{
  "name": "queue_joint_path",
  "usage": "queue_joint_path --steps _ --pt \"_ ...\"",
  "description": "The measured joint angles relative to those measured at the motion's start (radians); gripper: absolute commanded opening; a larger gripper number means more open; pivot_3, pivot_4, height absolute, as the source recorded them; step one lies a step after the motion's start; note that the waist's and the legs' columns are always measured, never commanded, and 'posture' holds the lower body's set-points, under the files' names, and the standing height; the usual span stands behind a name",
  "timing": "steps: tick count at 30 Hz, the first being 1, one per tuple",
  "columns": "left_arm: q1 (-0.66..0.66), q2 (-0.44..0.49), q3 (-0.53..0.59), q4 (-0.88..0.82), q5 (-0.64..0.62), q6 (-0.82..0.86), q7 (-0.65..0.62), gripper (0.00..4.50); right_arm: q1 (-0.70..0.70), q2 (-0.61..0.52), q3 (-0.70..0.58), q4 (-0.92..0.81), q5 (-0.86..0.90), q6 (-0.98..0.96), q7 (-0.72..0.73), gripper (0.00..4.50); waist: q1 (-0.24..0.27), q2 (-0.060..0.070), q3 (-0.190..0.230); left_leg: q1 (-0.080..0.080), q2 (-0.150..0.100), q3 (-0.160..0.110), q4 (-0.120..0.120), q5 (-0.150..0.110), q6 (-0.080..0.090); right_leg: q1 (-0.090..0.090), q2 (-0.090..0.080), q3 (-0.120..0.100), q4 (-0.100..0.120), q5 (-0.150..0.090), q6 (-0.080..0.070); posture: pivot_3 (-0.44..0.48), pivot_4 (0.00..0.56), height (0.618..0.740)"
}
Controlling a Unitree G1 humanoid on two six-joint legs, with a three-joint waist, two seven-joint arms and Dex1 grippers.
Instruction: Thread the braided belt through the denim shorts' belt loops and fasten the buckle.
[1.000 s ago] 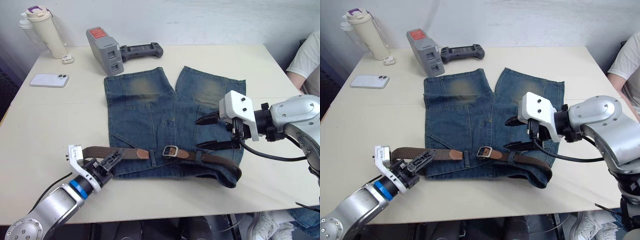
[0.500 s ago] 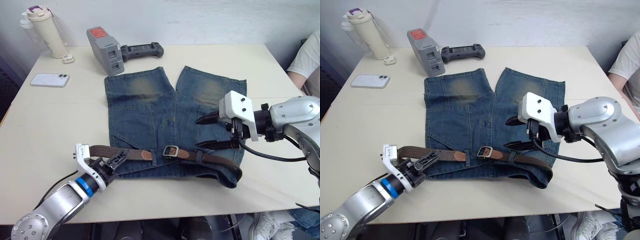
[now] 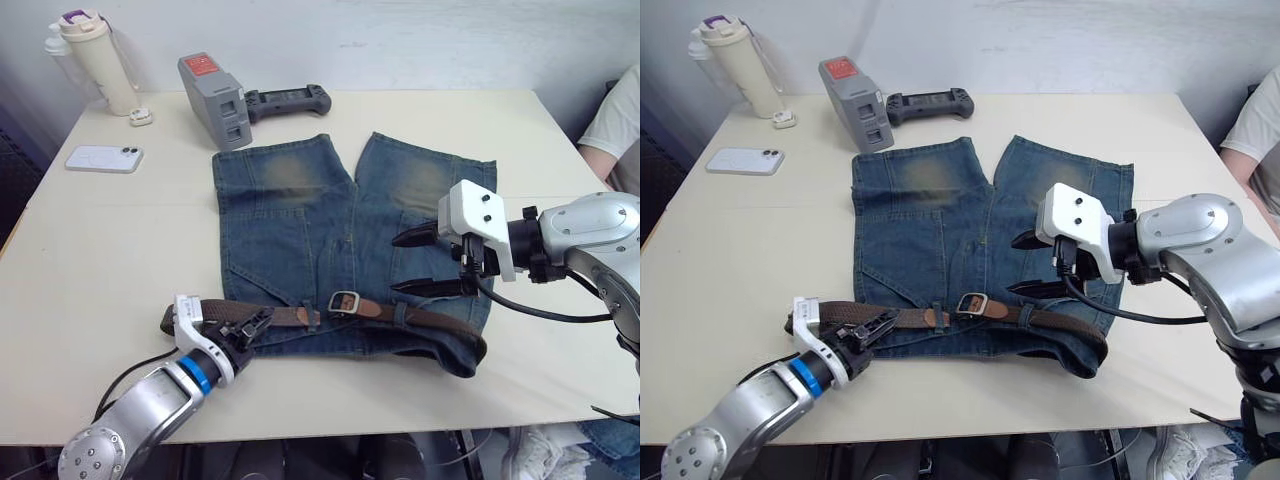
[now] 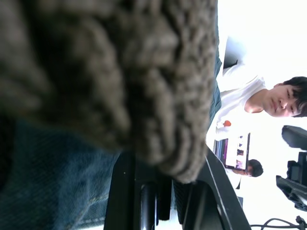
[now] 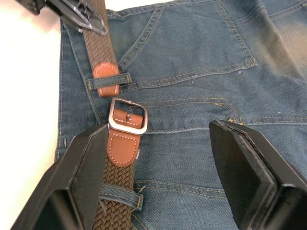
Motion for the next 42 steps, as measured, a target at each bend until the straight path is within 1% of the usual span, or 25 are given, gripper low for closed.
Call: queue_joint_path --steps 2,5,7,10,12,15,20,24,27,31,36,39,42 --pt "-0.023 -0.057 -0.042 0.003 0.0 -0.01 0.038 0.0 0.0 -0.003 0.0 -0.004 0.0 0.01 -0.004 3.55 0.002 0.0 0.0 0.0 0.0 0.0 0.001 -0.001 0.001 0.001 0.0 0.0 0.0 0.0 0.0 0.0 0.15 0.65" --pt "-0.048 -0.073 -0.069 0.011 0.0 -0.002 0.066 0.0 0.0 -0.007 0.0 -0.007 0.001 0.02 -0.007 3.55 0.003 0.0 0.0 -0.001 0.0 0.0 0.002 -0.001 0.001 0.001 0.0 0.0 0.0 0.0 0.001 0.0 0.15 0.65" --pt "-0.064 -0.038 -0.073 0.022 0.0 0.026 0.07 0.0 -0.001 -0.011 0.0 -0.008 0.001 0.029 -0.009 3.55 0.002 0.0 0.0 -0.001 0.0 0.0 0.002 -0.001 0.001 0.001 0.0 -0.001 0.0 0.0 0.001 0.0 0.15 0.65" --pt "-0.107 -0.028 -0.078 0.061 0.0 0.057 0.072 0.0 -0.001 -0.014 0.0 -0.017 0.005 0.047 -0.016 3.55 0.002 0.001 0.0 -0.001 0.0 -0.001 0.002 -0.001 0.001 0.001 0.0 0.0 0.0 0.0 0.001 0.0 0.15 0.65" --pt "-0.15 0.035 -0.098 0.091 0.0 0.103 0.072 0.0 -0.001 -0.02 -0.001 -0.041 0.015 0.062 -0.019 3.55 0.004 0.001 0.0 -0.001 0.0 -0.001 0.002 -0.001 0.001 0.001 0.0 -0.001 0.0 0.0 0.001 0.0 0.15 0.65" --pt "-0.183 0.093 -0.109 0.099 0.0 0.141 0.073 0.0 0.0 -0.021 -0.003 -0.054 0.024 0.074 -0.027 3.55 0.0 0.001 0.0 -0.001 0.0 -0.001 0.002 -0.001 0.001 0.001 0.0 0.0 -0.001 0.0 0.001 0.0 0.15 0.65" --pt "-0.214 0.152 -0.128 0.101 -0.001 0.165 0.09 0.0 0.0 -0.022 -0.005 -0.056 0.026 0.088 -0.044 3.55 0.0 0.001 0.0 0.0 0.0 -0.001 0.002 -0.001 0.001 0.001 0.0 0.0 0.0 0.0 0.001 0.0 0.15 0.65" --pt "-0.248 0.145 -0.153 0.117 -0.001 0.168 0.104 0.0 0.0 -0.025 -0.006 -0.066 0.027 0.102 -0.053 3.55 0.002 0.001 0.0 0.0 0.0 -0.001 0.002 -0.001 0.001 0.001 0.0 0.0 0.0 0.0 0.001 0.0 0.15 0.65" --pt "-0.285 0.117 -0.185 0.143 -0.001 0.173 0.123 0.0 0.0 -0.025 -0.006 -0.066 0.028 0.108 -0.065 3.55 0.004 0.001 0.0 -0.001 -0.001 -0.001 0.002 -0.001 0.001 0.002 0.0 0.0 -0.001 0.001 0.001 0.0 0.15 0.65" --pt "-0.36 0.109 -0.233 0.195 -0.001 0.212 0.124 0.0 0.022 -0.031 -0.015 -0.089 0.046 0.122 -0.068 3.55 0.008 0.001 0.0 -0.001 -0.001 -0.001 0.002 -0.001 0.001 0.002 0.0 -0.001 -0.001 0.001 0.002 0.0 0.15 0.65" --pt "-0.396 0.103 -0.262 0.217 -0.001 0.251 0.104 0.0 0.046 -0.048 -0.027 -0.106 0.059 0.126 -0.066 3.55 0.008 0.001 0.0 -0.001 -0.001 -0.001 0.002 -0.001 0.001 0.002 0.0 -0.001 -0.001 0.001 0.002 0.0 0.15 0.65" --pt "-0.378 0.074 -0.252 0.223 0.0 0.26 0.062 0.0 0.058 -0.062 -0.027 -0.126 0.067 0.126 -0.061 3.55 0.005 0.001 0.0 -0.001 -0.001 -0.001 0.002 -0.001 0.001 0.002 0.0 0.0 -0.001 0.001 0.002 0.0 0.15 0.65" --pt "-0.357 0.122 -0.256 0.219 -0.006 0.285 0.041 0.0 0.067 -0.066 -0.027 -0.138 0.078 0.138 -0.059 3.55 0.001 0.002 0.0 0.0 0.0 -0.001 0.002 -0.001 0.001 0.002 0.001 0.0 -0.001 0.001 0.002 0.0 0.15 0.65"
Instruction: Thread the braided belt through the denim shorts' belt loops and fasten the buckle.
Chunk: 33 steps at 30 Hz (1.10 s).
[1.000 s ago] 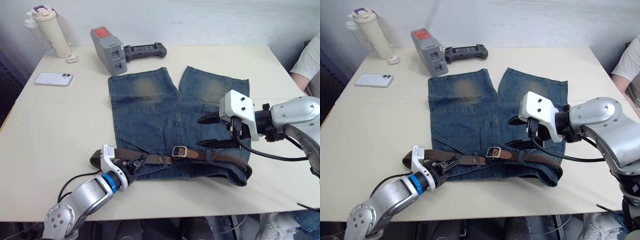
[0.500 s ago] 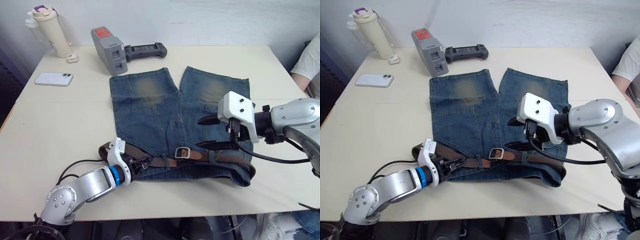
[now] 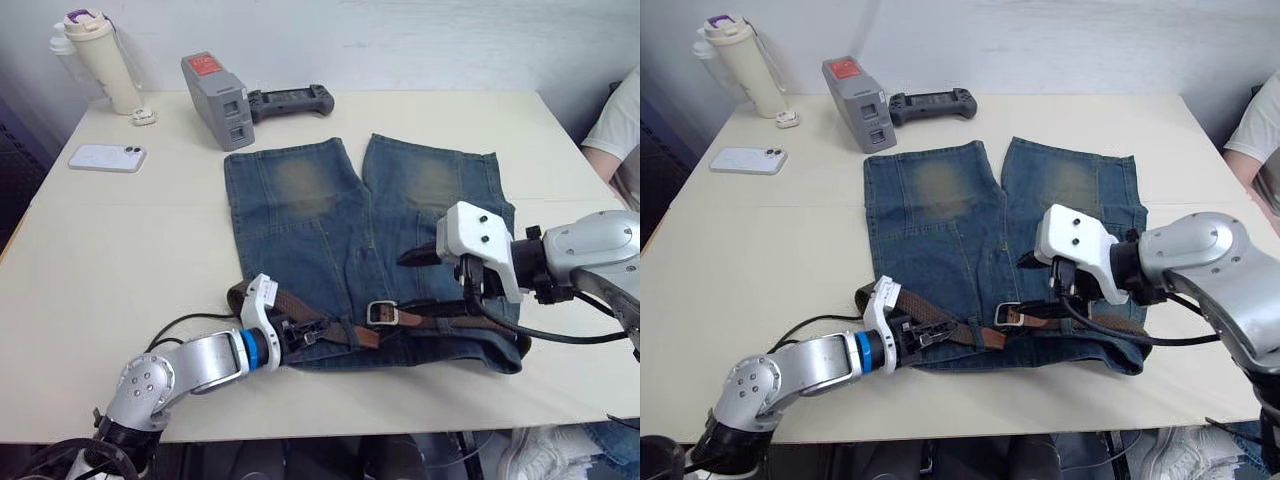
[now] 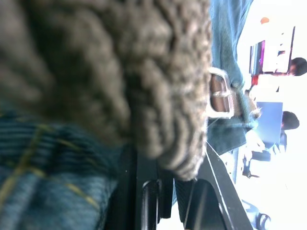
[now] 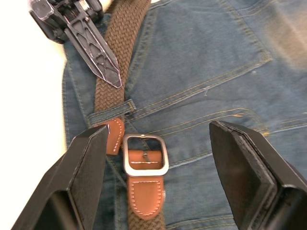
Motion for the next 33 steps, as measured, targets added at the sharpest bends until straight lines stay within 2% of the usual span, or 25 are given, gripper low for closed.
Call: queue_joint_path --steps 3,8,16,27,31,33 --pt "-0.041 0.011 -0.024 0.008 0.003 0.029 -0.016 0.0 0.004 -0.011 0.0 -0.006 0.002 0.008 0.002 3.55 0.001 0.0 0.0 0.0 0.0 0.0 0.001 0.0 0.0 0.0 0.0 0.0 0.0 0.0 0.0 0.0 0.15 0.65" --pt "-0.039 -0.118 -0.026 0.031 0.004 -0.017 0.019 0.0 0.008 -0.019 0.0 -0.026 0.009 0.012 0.003 3.55 0.004 0.0 0.0 -0.001 -0.001 0.0 0.001 0.0 0.001 0.001 -0.001 0.0 -0.002 0.001 0.002 0.0 0.15 0.65" --pt "0.023 -0.224 0.009 0.002 0.003 -0.091 0.089 0.0 0.031 -0.019 0.0 -0.027 0.014 0.027 0.0 3.55 0.001 0.0 0.0 0.0 -0.001 0.0 0.002 0.0 0.001 0.002 -0.001 0.0 -0.002 0.001 0.002 0.0 0.15 0.65" --pt "0.014 -0.263 -0.01 -0.014 0.003 -0.162 0.146 0.0 -0.005 -0.028 0.003 0.012 0.01 -0.006 0.052 3.55 0.002 0.0 0.0 -0.001 -0.001 0.0 0.003 0.0 0.001 0.002 -0.001 0.0 -0.002 0.002 0.002 0.0 0.15 0.65" --pt "0.022 -0.299 -0.004 -0.015 0.003 -0.188 0.135 0.0 0.027 -0.034 0.009 -0.002 0.001 -0.021 0.062 3.55 0.003 0.0 0.0 -0.001 -0.001 0.0 0.003 0.0 0.001 0.002 -0.001 0.0 -0.002 0.002 0.002 0.0 0.15 0.65" --pt "0.022 -0.289 -0.004 -0.015 0.003 -0.183 0.134 0.0 0.051 -0.034 0.024 -0.019 -0.004 -0.03 0.06 3.55 0.003 0.0 0.0 -0.001 -0.001 0.0 0.003 0.0 0.001 0.002 -0.001 0.0 -0.002 0.002 0.002 0.0 0.15 0.65"
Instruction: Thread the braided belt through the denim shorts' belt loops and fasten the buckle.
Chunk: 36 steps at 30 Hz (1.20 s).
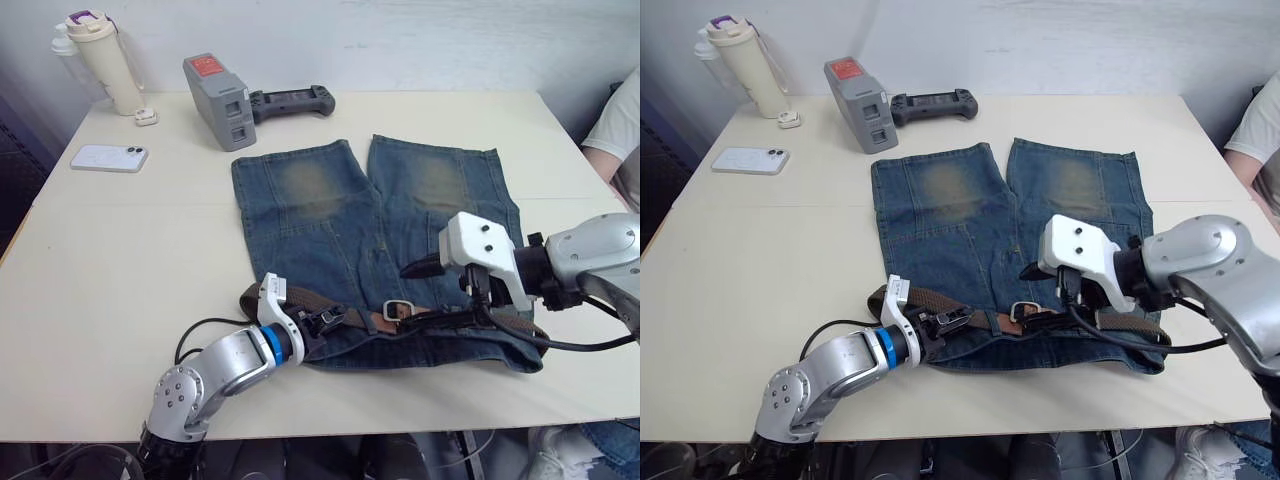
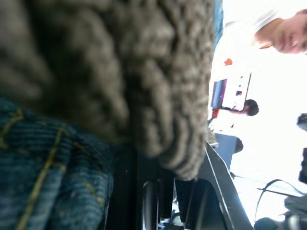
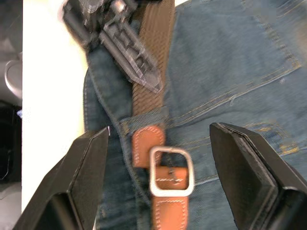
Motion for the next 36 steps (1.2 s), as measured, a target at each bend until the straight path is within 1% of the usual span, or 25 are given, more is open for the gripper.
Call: queue_joint_path --steps 5,12,14,15,16,17,18,20,21,22,23,24,28,31,36 --pt "0.002 0.001 -0.001 -0.001 0.0 0.01 -0.002 0.0 0.042 -0.008 0.007 -0.042 -0.012 -0.011 -0.009 3.55 0.0 0.0 0.0 0.0 0.0 0.0 0.0 0.0 0.0 0.0 0.0 0.0 0.0 0.0 0.0 0.0 0.15 0.65" --pt "0.004 0.004 -0.002 0.0 0.0 0.045 -0.012 0.0 0.063 -0.03 0.004 -0.043 -0.018 -0.011 -0.011 3.55 0.001 0.0 0.0 0.0 0.0 0.0 0.0 0.0 0.0 0.0 0.0 0.0 0.0 0.0 0.0 0.0 0.15 0.65" --pt "0.006 0.006 -0.001 0.0 0.0 0.057 -0.016 0.88 0.073 -0.039 -0.004 -0.043 -0.018 -0.012 -0.011 3.61 0.001 0.0 0.0 0.0 0.0 0.0 0.0 0.0 0.0 0.0 0.0 0.0 0.0 0.0 0.0 0.0 0.15 0.65" --pt "0.006 0.007 -0.002 0.0 0.0 0.064 -0.017 1.13 0.076 -0.045 -0.005 -0.043 -0.018 -0.012 -0.011 3.61 0.001 0.0 0.0 0.0 0.0 0.0 0.0 0.0 0.0 0.0 0.0 0.0 0.0 0.0 0.0 0.0 0.15 0.65" --pt "0.006 0.007 -0.001 0.0 0.0 0.068 -0.02 1.6 0.078 -0.049 -0.005 -0.043 -0.018 -0.013 -0.01 3.61 0.0 0.0 0.0 0.0 0.0 0.0 0.0 0.0 0.0 0.0 0.0 0.0 0.0 0.0 0.0 0.0 0.15 0.65" --pt "0.005 0.006 0.0 0.0 0.0 0.071 -0.028 1.92 0.078 -0.054 -0.007 -0.043 -0.018 -0.016 -0.009 3.61 0.0 0.0 0.0 0.0 0.0 0.0 0.0 0.0 0.0 0.0 0.0 0.0 0.0 0.0 0.0 0.0 0.15 0.65" --pt "0.004 0.005 0.002 0.0 0.0 0.075 -0.034 2.62 0.078 -0.057 -0.016 -0.043 -0.017 -0.02 -0.008 3.61 0.0 0.0 0.0 0.0 0.0 0.0 0.0 0.0 0.0 0.0 0.0 0.0 0.0 0.0 0.0 0.0 0.15 0.65" --pt "0.001 0.004 0.003 0.0 -0.001 0.082 -0.042 3.08 0.078 -0.057 -0.029 -0.043 -0.016 -0.021 -0.008 3.61 0.0 0.0 0.0 0.0 0.0 0.0 0.0 0.0 0.0 0.0 0.0 0.0 0.0 0.0 0.0 0.0 0.15 0.65" --pt "-0.002 0.005 0.005 0.0 -0.001 0.087 -0.048 3.59 0.078 -0.057 -0.033 -0.043 -0.015 -0.022 -0.008 3.61 0.001 0.0 0.0 0.0 0.0 0.0 0.0 0.0 0.0 0.0 0.0 0.0 0.0 0.0 0.0 0.0 0.15 0.65" --pt "-0.006 0.009 0.008 0.0 -0.003 0.096 -0.057 3.95 0.078 -0.057 -0.034 -0.043 -0.014 -0.022 -0.008 3.61 0.0 0.0 0.0 0.0 0.0 0.0 0.0 0.0 0.0 0.0 0.0 0.0 0.0 0.0 0.0 0.0 0.15 0.65" --pt "-0.008 0.012 0.01 0.0 -0.004 0.102 -0.063 4.4 0.078 -0.057 -0.034 -0.043 -0.014 -0.022 -0.008 3.61 0.0 0.0 0.0 0.0 0.0 0.0 0.0 0.0 0.0 0.0 0.0 0.0 0.0 0.0 0.0 0.0 0.15 0.65" --pt "-0.008 0.02 0.015 -0.005 -0.009 0.112 -0.077 4.47 0.08 -0.057 -0.034 -0.043 -0.014 -0.022 -0.008 3.61 -0.001 0.0 0.0 0.0 0.0 0.0 0.0 0.0 0.0 0.0 0.0 0.0 0.0 0.0 0.0 0.0 0.15 0.65" --pt "0.026 0.078 0.042 -0.041 -0.011 0.142 -0.114 4.47 0.102 -0.058 -0.034 -0.043 -0.009 -0.023 -0.006 3.61 -0.005 0.0 0.0 0.001 0.001 0.0 -0.001 0.0 0.0 0.0 0.001 0.0 0.0 0.0 0.0 0.0 0.15 0.65" --pt "0.071 0.171 0.06 -0.098 -0.012 0.159 -0.164 4.47 0.104 -0.058 -0.034 -0.044 -0.007 -0.025 -0.005 3.61 -0.007 0.001 0.0 0.002 0.002 0.001 -0.002 0.0 0.0 0.0 0.001 0.001 0.0 0.0 0.0 0.0 0.15 0.65" --pt "0.124 0.251 0.067 -0.153 -0.011 0.143 -0.224 4.47 0.104 -0.058 -0.034 -0.043 -0.009 -0.032 -0.005 3.61 -0.003 0.002 0.0 0.001 0.001 0.001 -0.001 0.0 0.0 0.0 0.001 0.001 -0.001 0.0 0.0 0.0 0.15 0.65"
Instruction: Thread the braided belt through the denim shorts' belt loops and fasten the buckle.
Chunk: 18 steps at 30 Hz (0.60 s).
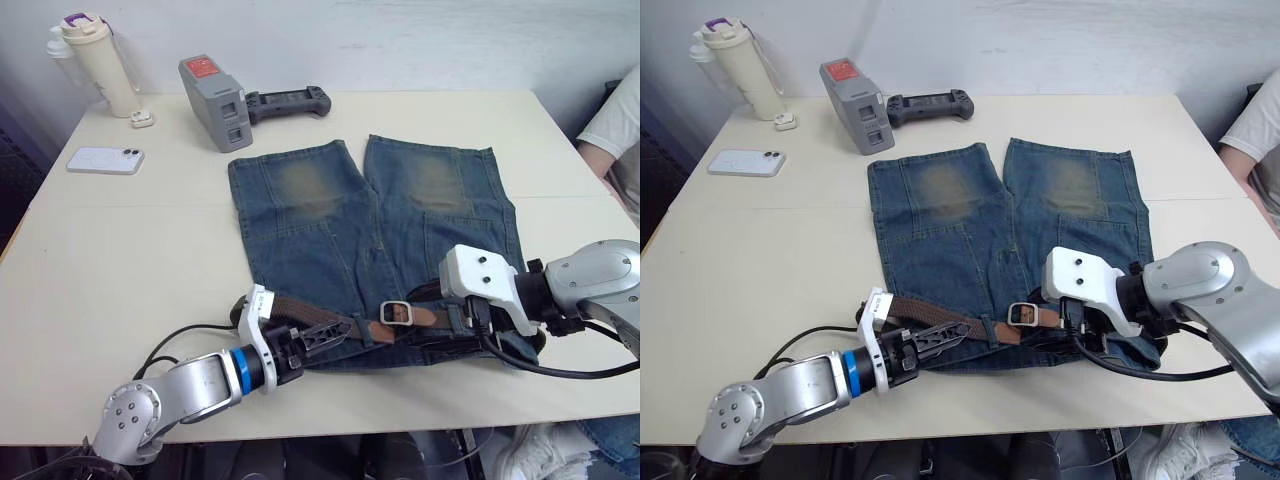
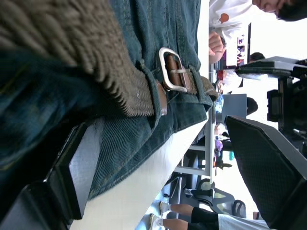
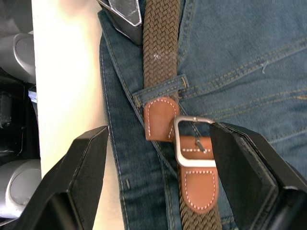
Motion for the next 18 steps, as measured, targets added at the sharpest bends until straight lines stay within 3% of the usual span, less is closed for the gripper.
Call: queue_joint_path --steps 3,7,12,18 --pt "0.069 0.064 0.001 -0.046 0.002 -0.037 -0.048 4.47 0.003 0.0 0.001 0.0 -0.006 -0.019 0.004 3.61 0.0 0.0 0.0 0.0 0.0 0.0 -0.001 0.0 0.0 -0.001 0.0 0.0 -0.001 0.0 0.0 0.0 0.15 0.65" --pt "0.261 0.336 0.066 -0.11 0.005 -0.03 -0.294 4.47 0.038 -0.001 0.02 -0.002 -0.022 -0.045 0.015 3.61 -0.004 0.004 0.003 0.0 0.001 0.001 -0.002 0.0 -0.001 -0.002 0.001 0.0 0.0 0.0 -0.001 0.0 0.15 0.65" --pt "0.365 0.556 0.21 -0.069 0.009 0.02 -0.626 4.47 0.026 0.024 0.049 -0.002 -0.033 -0.088 0.019 3.61 0.002 0.01 0.006 -0.001 0.0 0.002 -0.001 0.0 -0.001 -0.004 0.001 0.0 -0.001 0.0 -0.002 0.0 0.15 0.65" --pt "0.331 0.626 0.309 0.021 0.009 0.075 -0.84 4.47 0.024 0.032 0.11 -0.004 -0.1 -0.157 0.018 3.61 -0.002 0.009 0.006 -0.001 0.001 0.003 -0.006 0.0 -0.001 -0.005 0.002 0.001 -0.002 0.0 -0.002 0.0 0.15 0.65"
